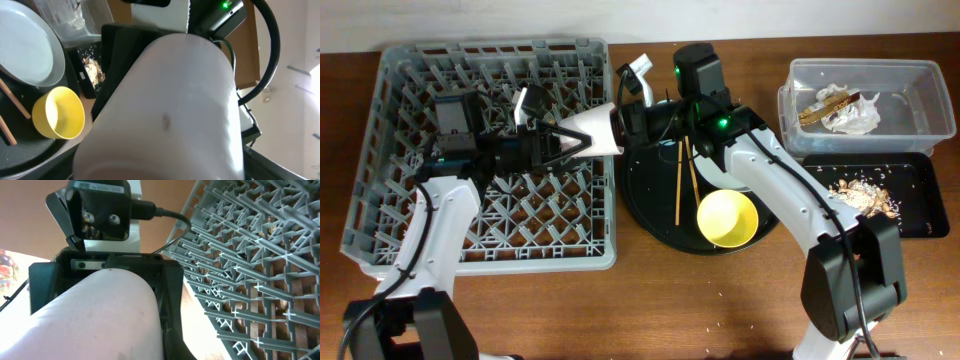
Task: Sort waste into correct bins and load items into the dishwasher rack
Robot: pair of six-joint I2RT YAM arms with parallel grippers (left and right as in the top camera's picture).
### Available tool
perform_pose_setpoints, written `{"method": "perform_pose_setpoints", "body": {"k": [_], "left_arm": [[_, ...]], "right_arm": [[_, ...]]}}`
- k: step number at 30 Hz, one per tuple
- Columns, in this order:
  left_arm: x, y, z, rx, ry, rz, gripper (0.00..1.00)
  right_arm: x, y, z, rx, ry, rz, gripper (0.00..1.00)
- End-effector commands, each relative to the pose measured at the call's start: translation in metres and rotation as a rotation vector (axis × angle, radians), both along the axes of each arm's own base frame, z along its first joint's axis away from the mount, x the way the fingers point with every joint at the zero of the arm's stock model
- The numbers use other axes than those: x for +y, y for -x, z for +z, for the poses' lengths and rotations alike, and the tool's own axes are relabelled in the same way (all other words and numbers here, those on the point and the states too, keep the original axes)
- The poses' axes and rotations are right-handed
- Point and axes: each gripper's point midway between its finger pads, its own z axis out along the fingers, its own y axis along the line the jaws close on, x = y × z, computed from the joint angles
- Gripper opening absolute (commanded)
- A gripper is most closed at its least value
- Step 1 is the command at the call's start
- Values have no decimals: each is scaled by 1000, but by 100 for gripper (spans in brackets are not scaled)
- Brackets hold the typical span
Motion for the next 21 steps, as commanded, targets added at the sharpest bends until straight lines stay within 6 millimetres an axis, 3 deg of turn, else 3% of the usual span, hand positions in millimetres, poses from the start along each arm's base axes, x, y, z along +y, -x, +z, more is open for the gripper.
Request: {"method": "perform_pose_setpoints", "body": {"k": [1, 6, 8, 11, 14, 21], "left_arm": [[4, -5, 4, -25, -8, 19, 93], [11, -13, 11, -51, -9, 39, 92], [11, -13, 11, -51, -9, 39, 89], [9, -12, 11, -17, -5, 32, 77], [-1, -8, 11, 53, 2, 3, 74], [-2, -7, 10, 147, 9, 1, 67]], "right_arm": [[2, 7, 11, -26, -20, 34, 8], [2, 7, 11, -26, -22, 37, 8], [2, 7, 11, -26, -22, 37, 8], [2, 7, 11, -26, -22, 37, 8], [2, 7, 11, -26, -22, 36, 8], [2, 7, 11, -26, -22, 37, 8]]}}
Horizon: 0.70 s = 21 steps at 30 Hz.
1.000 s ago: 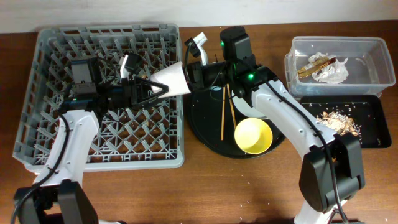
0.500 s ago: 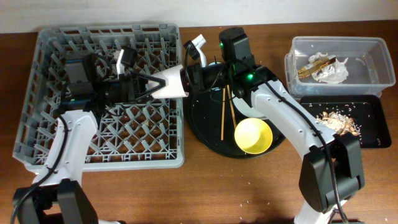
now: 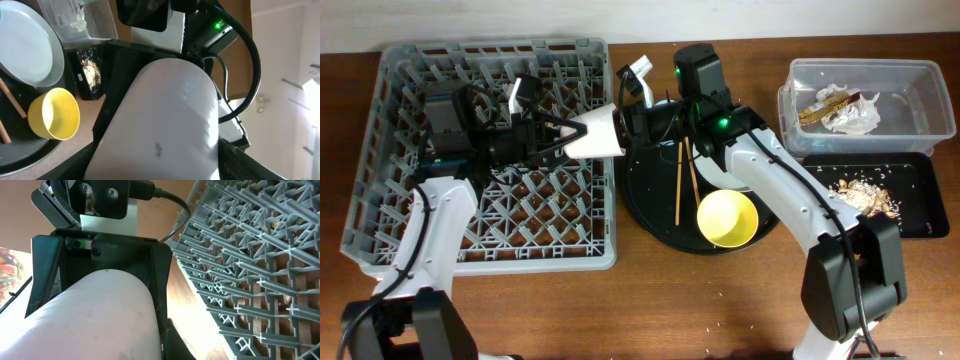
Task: Sort waste into correct bins and load items into the dishwasher rack
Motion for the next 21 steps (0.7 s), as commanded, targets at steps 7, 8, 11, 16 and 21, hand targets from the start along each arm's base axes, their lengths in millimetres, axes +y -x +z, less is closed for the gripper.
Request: {"method": "perform_pose_setpoints", "body": {"k": [7, 8, 11, 16, 21], "left_arm": [[-6, -1, -1, 52, -12, 9, 40], [-6, -1, -1, 52, -12, 9, 40], [-6, -1, -1, 52, -12, 9, 36], [9, -2, 2, 53, 8, 21, 33], [22, -6, 4, 36, 12, 50, 32]], "right_arm": [[7, 10, 12, -41, -25, 42, 19], [8, 11, 12, -41, -25, 44, 22], [8, 10, 12, -53, -26, 45, 47], [-14, -5, 14, -43, -36, 14, 80], [-62, -29, 21, -31, -75, -38, 91]]}}
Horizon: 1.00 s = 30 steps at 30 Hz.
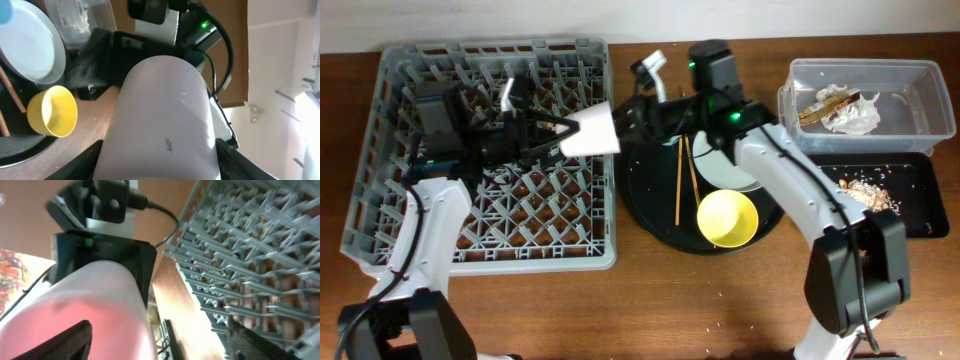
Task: Sort waste into correct bins and load items into the dishwasher rack
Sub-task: 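Lower the pink cup upside down into the dish rack with left gripper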
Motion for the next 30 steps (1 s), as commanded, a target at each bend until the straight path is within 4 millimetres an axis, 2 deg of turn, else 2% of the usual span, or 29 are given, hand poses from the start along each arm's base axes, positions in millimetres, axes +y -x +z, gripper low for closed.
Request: {"method": "perform_pose_setpoints", "body": {"k": [1, 2, 4, 7, 11, 14, 17, 24, 30], "left_arm": [[6, -3, 2, -31, -2, 12, 32], [6, -4, 4, -61, -6, 12, 31], [6, -6, 7, -107, -12, 13, 31], [6, -7, 21, -217, -28, 14, 31], [6, -12, 49, -357, -47, 34, 29], [8, -18, 60, -403, -53, 73, 27], [10, -27, 59, -379, -56, 127, 27], [17, -50, 54, -309, -67, 266, 27], [23, -63, 53, -317, -84, 346, 27]], "right_arm": [[-40, -14, 22, -32, -57, -20, 92], [-54, -21, 22, -27, -61, -47, 94], [-67, -28, 20, -23, -56, -76, 98], [-89, -35, 4, -5, -5, -138, 99], [-112, -36, -50, 59, 251, -271, 99], [-133, -25, -82, 111, 451, -326, 98], [-139, -15, -89, 146, 509, -325, 98], [-154, -6, -106, 193, 625, -345, 98], [-156, -3, -108, 207, 644, -345, 99]]}}
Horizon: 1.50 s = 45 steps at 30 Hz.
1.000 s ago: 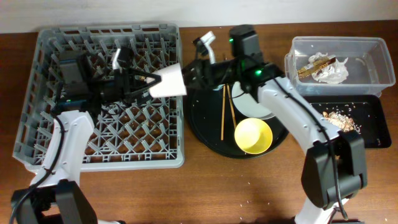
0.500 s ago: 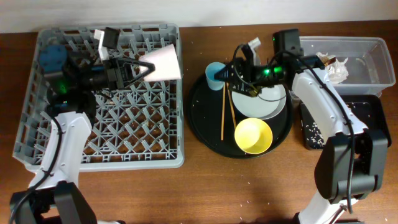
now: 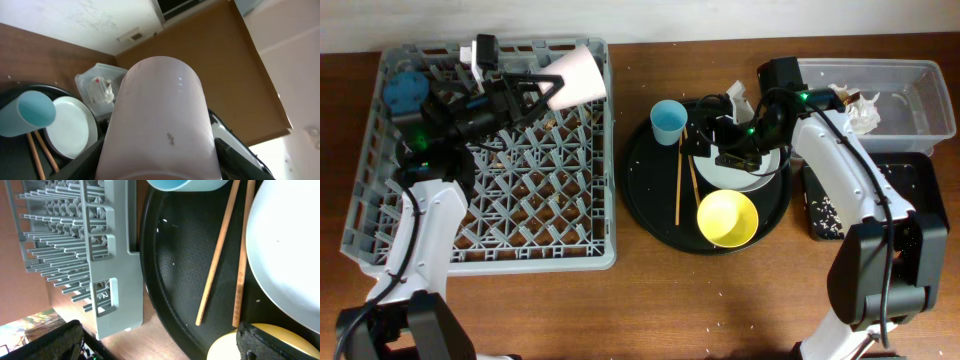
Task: Sort waste into correct bins and load items into the dishwasher rack
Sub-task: 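Lower the pink cup upside down into the dish rack with left gripper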
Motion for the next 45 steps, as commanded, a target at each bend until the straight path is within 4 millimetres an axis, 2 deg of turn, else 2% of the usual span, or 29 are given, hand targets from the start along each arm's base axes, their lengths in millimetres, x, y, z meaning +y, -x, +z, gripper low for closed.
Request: {"method": "perform_pose_setpoints", "body": {"k": [1, 3, 5, 8, 11, 13, 17, 20, 22, 25, 28, 32, 42, 43, 44, 45], "left_arm": [[8, -14, 1, -14, -23, 110, 27], [14, -22, -16, 35, -56, 177, 27], [23, -29, -43, 102, -121, 255, 27], [31, -28, -74, 173, -219, 311, 27], [37, -22, -86, 190, -300, 342, 27], [46, -14, -92, 193, -422, 388, 27], [57, 10, -92, 193, -721, 449, 27], [41, 31, -93, 177, -845, 367, 27], [28, 47, -103, 206, -892, 297, 27], [27, 66, -128, 285, -1052, 275, 27], [20, 78, -142, 300, -1177, 248, 27], [9, 80, -154, 294, -1243, 212, 27], [9, 78, -209, 448, -1323, 133, 28], [9, 78, -212, 458, -1326, 126, 39], [9, 78, -216, 465, -1330, 120, 46], [8, 78, -219, 473, -1334, 113, 61]], "right_arm": [[-4, 0, 10, -39, 24, 0, 98], [-5, 0, 9, -36, 31, -1, 98], [-6, 2, 8, -29, 35, -2, 99], [-6, 2, 8, -29, 39, -3, 98], [-7, 2, 8, -31, 40, -1, 98], [-7, 2, 7, -28, 47, -3, 98], [-8, 2, 7, -28, 47, -3, 98], [-8, 2, 7, -27, 47, -3, 98], [-8, 4, 6, -20, 49, -3, 98], [-9, 4, 5, -17, 55, -4, 98], [-9, 5, 5, -13, 56, -4, 99], [-9, 7, 5, -2, 57, -4, 99], [-12, 10, 2, 12, 77, -5, 98], [-12, 10, 2, 12, 77, -5, 99], [-12, 10, 2, 12, 77, -5, 98], [-12, 10, 2, 12, 79, -6, 98]]}}
